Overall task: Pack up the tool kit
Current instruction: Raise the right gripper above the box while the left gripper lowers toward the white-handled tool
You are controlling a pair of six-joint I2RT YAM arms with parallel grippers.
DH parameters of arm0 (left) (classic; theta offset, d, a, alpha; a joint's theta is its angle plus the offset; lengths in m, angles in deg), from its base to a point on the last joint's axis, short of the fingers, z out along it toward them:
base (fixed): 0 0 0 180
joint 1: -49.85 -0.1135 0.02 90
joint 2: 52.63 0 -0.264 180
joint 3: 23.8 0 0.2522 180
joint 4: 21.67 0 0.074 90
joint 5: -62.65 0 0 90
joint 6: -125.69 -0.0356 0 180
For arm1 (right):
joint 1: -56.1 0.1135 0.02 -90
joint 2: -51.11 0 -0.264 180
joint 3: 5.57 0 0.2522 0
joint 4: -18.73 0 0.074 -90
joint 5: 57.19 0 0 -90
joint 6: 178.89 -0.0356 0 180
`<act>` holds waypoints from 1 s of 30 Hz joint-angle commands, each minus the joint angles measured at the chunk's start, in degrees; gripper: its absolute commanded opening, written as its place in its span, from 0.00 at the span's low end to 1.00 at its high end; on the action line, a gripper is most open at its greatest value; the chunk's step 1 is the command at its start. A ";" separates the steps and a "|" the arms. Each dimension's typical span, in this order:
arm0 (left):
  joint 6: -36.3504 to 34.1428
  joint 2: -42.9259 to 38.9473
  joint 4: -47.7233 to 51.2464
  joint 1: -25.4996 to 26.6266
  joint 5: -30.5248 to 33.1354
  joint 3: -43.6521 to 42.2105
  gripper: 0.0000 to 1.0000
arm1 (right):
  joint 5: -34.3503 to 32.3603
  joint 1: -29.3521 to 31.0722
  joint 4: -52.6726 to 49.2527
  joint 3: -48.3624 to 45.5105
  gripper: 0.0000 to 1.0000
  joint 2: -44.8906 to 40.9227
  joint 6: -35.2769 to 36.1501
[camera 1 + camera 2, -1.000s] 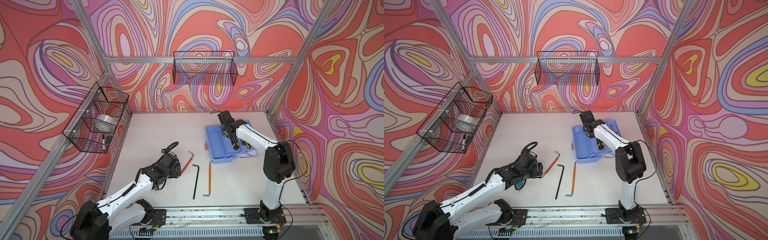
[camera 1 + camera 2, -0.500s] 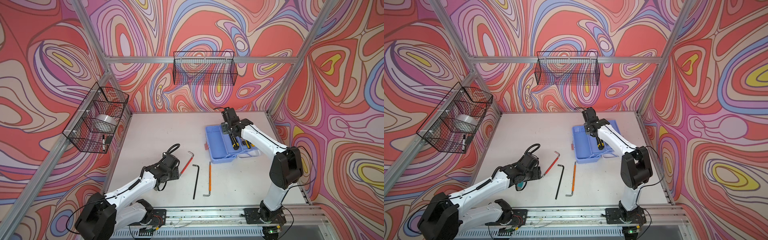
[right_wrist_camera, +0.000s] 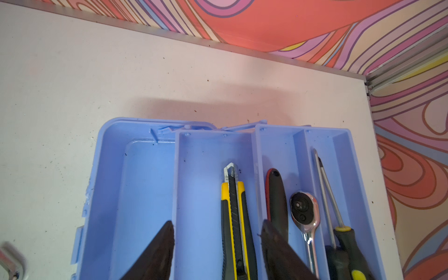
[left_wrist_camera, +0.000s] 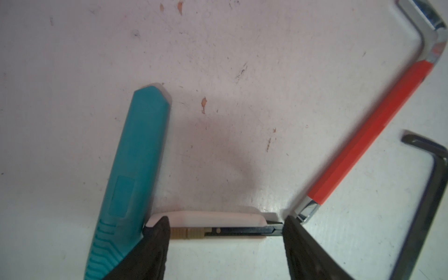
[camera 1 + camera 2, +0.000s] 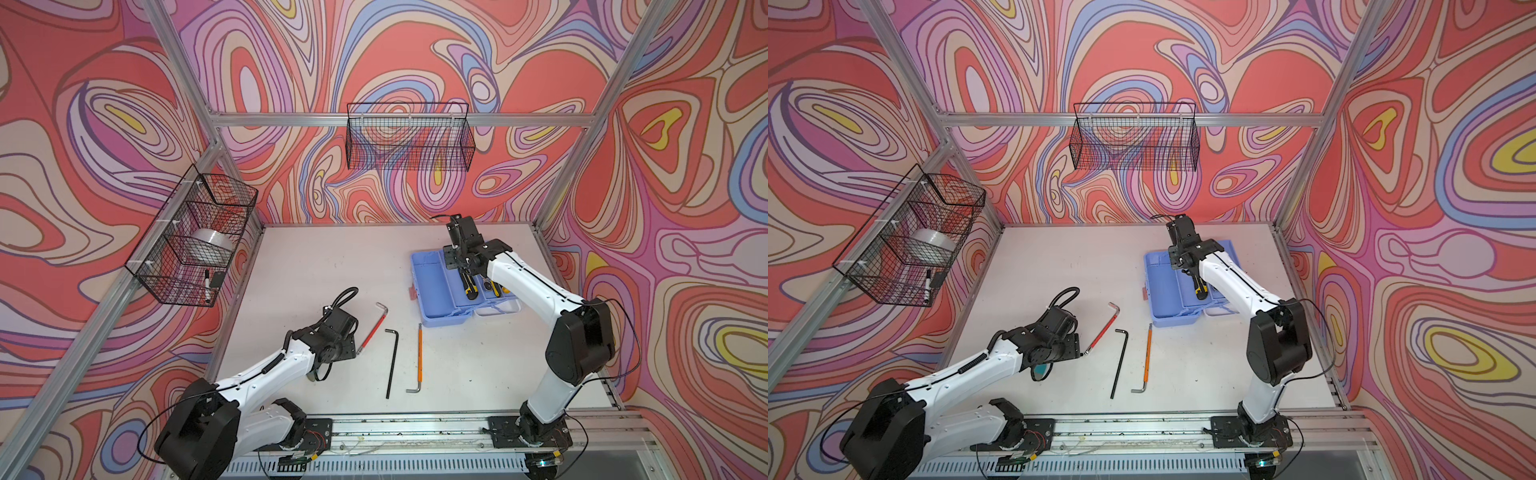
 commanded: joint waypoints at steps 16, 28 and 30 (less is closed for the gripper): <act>1.65 3.54 -1.58 -2.36 -6.10 -1.13 0.68 | 1.22 -0.28 0.80 -1.35 0.60 -2.01 -0.49; 4.16 0.39 2.33 -2.24 -6.91 -2.30 0.68 | 2.16 -0.24 1.19 -1.48 0.60 -1.66 -0.49; 4.53 -0.76 2.73 -2.23 -7.08 -2.28 0.68 | 2.27 -0.29 1.31 -1.70 0.60 -1.74 -0.51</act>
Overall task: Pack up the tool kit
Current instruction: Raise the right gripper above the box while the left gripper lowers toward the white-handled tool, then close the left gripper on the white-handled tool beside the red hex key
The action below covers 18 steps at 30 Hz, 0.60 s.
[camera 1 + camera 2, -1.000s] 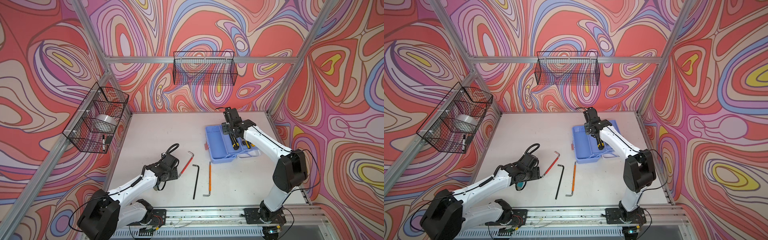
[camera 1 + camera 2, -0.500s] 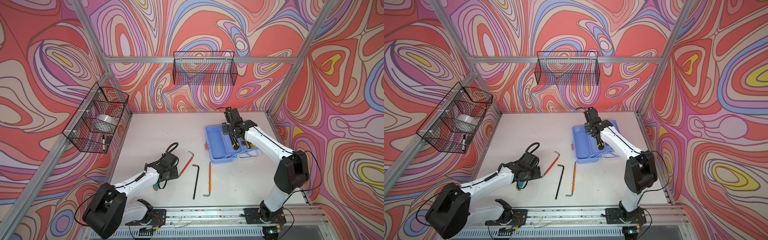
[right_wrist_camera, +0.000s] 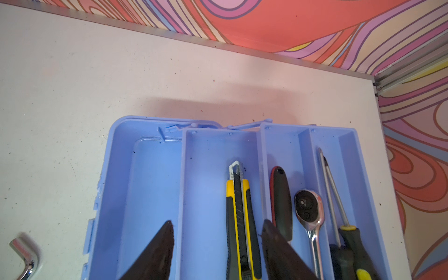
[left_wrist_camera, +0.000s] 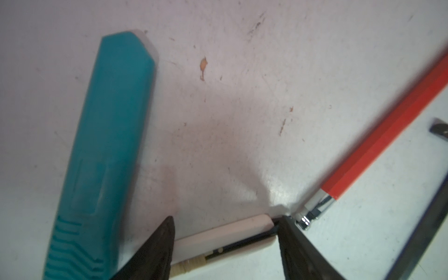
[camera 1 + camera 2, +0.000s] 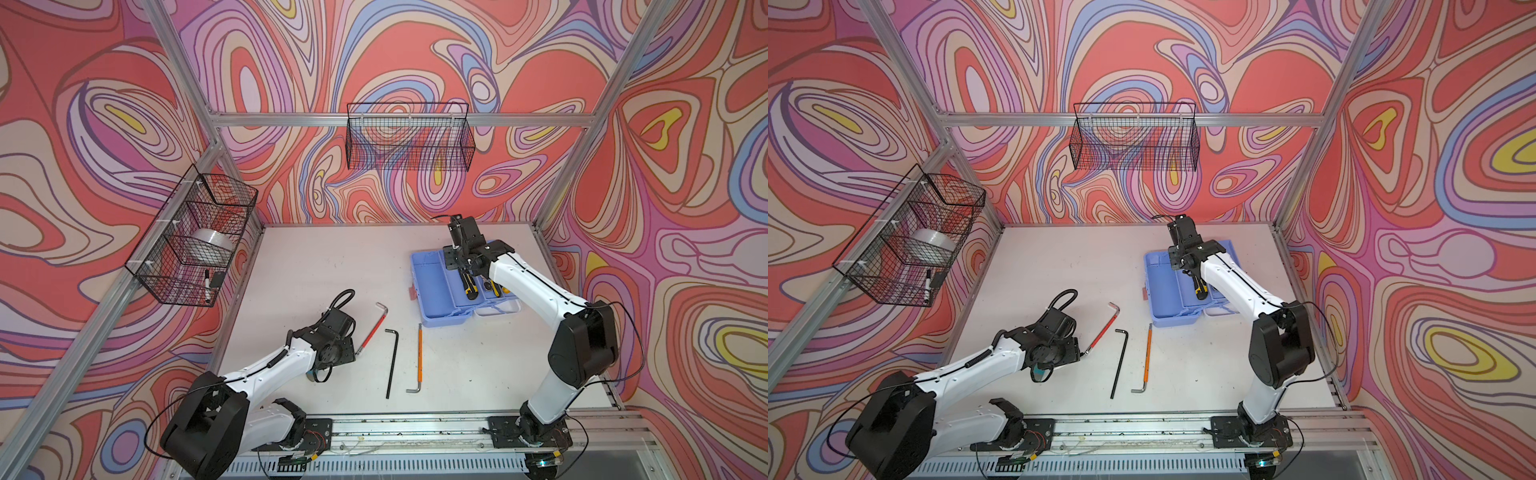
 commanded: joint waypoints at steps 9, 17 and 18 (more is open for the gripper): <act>3.01 -4.24 3.06 -0.24 -2.81 -5.47 0.68 | 0.50 -0.24 1.69 -1.47 0.60 -1.35 -0.27; 2.84 -5.32 3.33 0.76 -3.52 -5.17 0.67 | 0.55 -0.24 1.82 -1.31 0.60 -1.09 -0.22; 2.75 -5.09 3.46 0.93 -3.65 -5.02 0.67 | 0.56 -0.24 1.74 -1.32 0.60 -1.09 -0.22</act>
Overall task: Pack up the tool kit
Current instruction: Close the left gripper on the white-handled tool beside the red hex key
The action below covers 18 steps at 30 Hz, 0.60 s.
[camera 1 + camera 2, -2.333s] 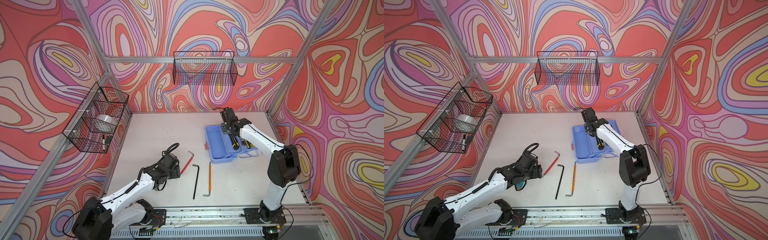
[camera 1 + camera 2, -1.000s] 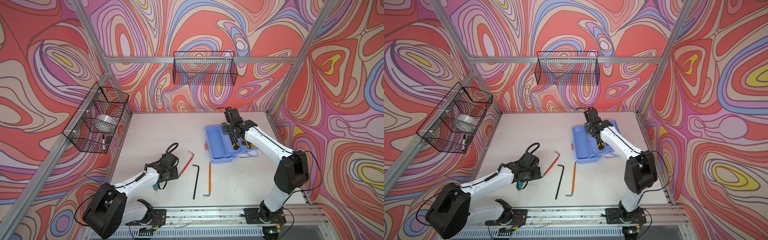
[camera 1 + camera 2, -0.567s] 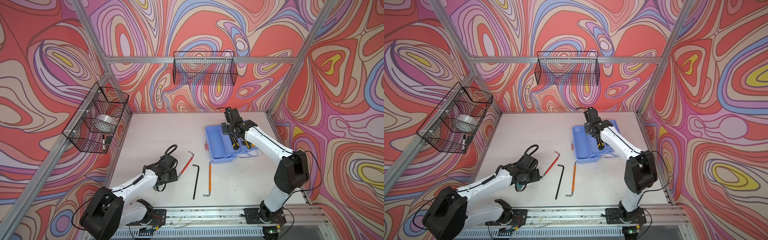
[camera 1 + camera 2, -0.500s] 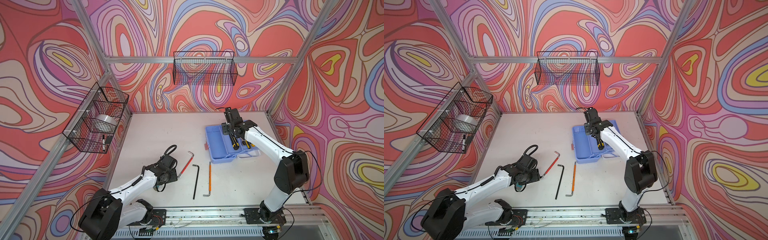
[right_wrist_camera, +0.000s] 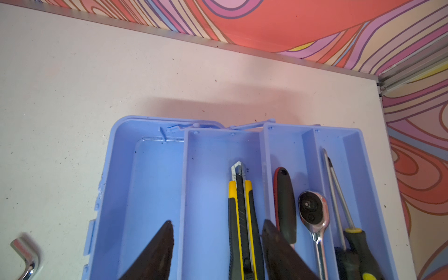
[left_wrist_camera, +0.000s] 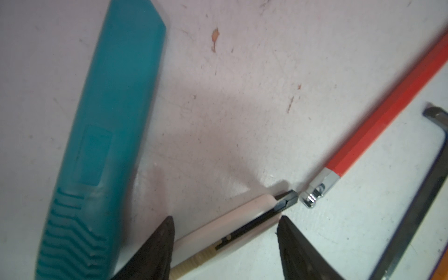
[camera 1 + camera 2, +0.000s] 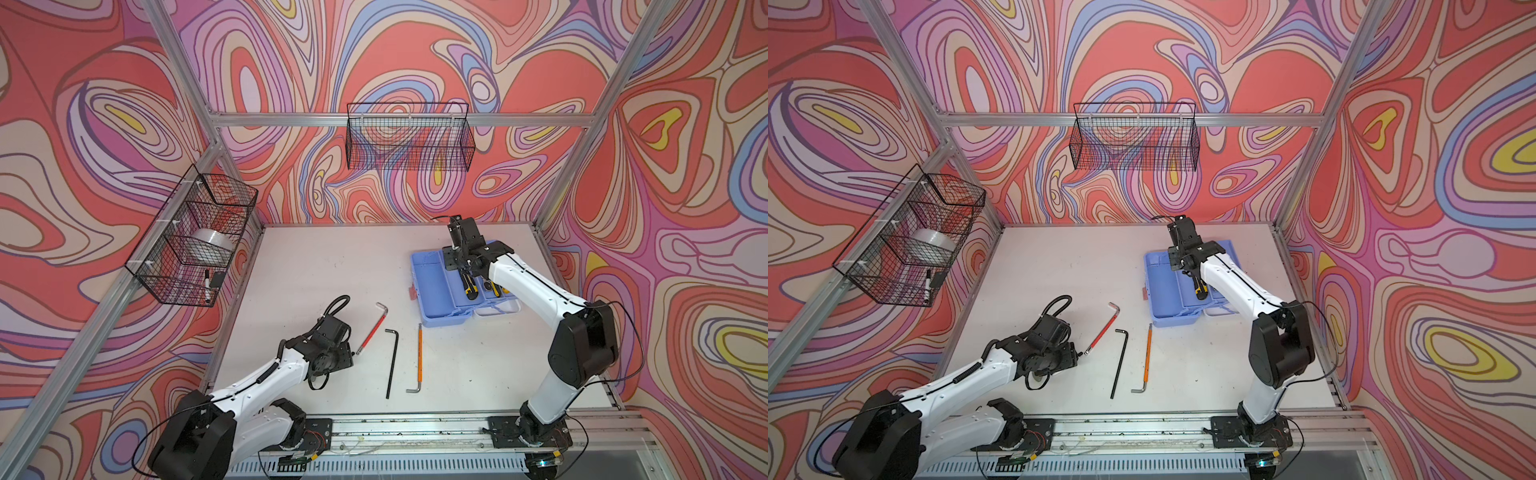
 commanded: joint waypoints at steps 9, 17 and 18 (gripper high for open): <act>2.14 1.95 3.81 3.75 -1.13 -1.07 0.67 | -0.18 -0.24 0.51 -0.81 0.60 -1.27 -0.14; 3.73 3.21 3.65 5.57 -0.92 -1.42 0.58 | 0.15 -0.26 0.79 -0.94 0.60 -1.09 -0.30; 3.90 3.35 3.52 5.79 -1.00 -1.49 0.57 | 0.15 -0.24 0.85 -0.96 0.60 -1.01 -0.31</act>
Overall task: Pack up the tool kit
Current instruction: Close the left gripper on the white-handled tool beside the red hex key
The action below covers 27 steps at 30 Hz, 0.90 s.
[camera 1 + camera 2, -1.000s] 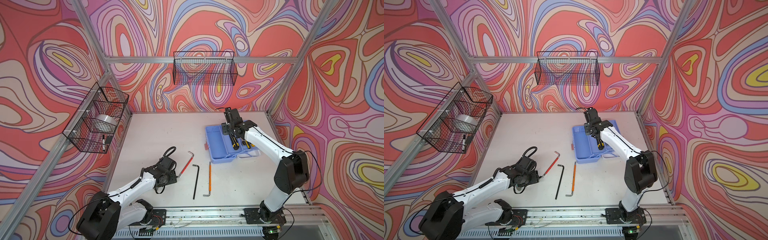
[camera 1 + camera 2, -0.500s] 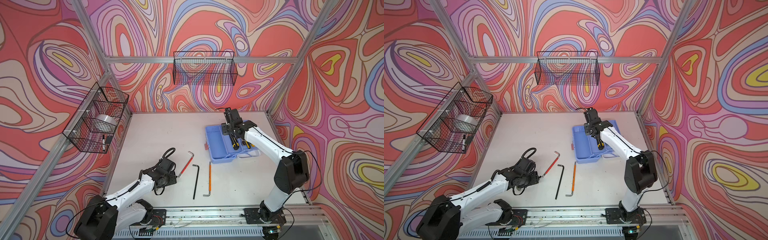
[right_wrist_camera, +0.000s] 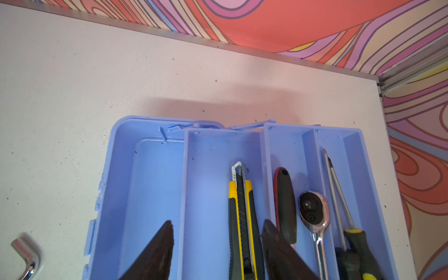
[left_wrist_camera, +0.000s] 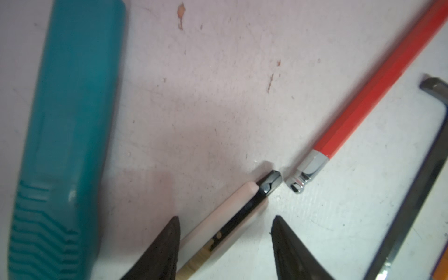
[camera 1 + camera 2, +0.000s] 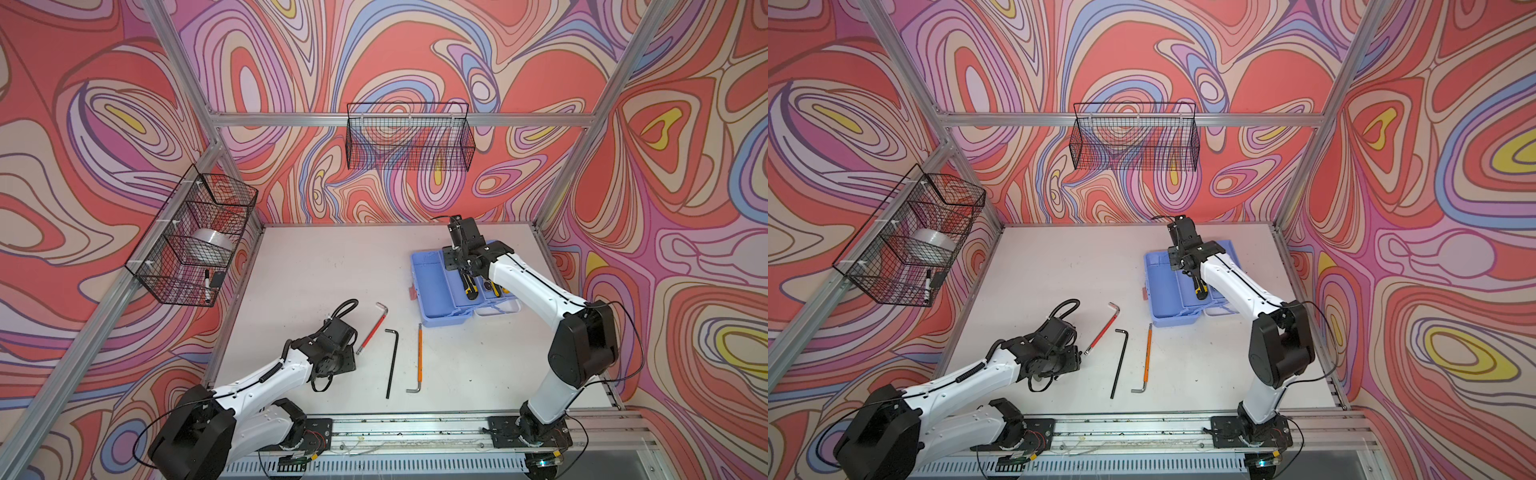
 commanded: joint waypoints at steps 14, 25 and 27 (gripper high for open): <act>4.58 5.10 5.47 4.12 0.74 -1.72 0.46 | -0.46 -0.29 1.08 -1.59 0.60 -1.27 -0.37; 3.99 7.73 7.21 6.49 1.93 -1.04 0.40 | -0.84 -0.24 1.38 -1.95 0.61 -1.58 -0.06; 3.84 8.85 7.22 7.19 2.32 -0.67 0.39 | -1.00 -0.24 1.31 -2.03 0.61 -1.62 0.03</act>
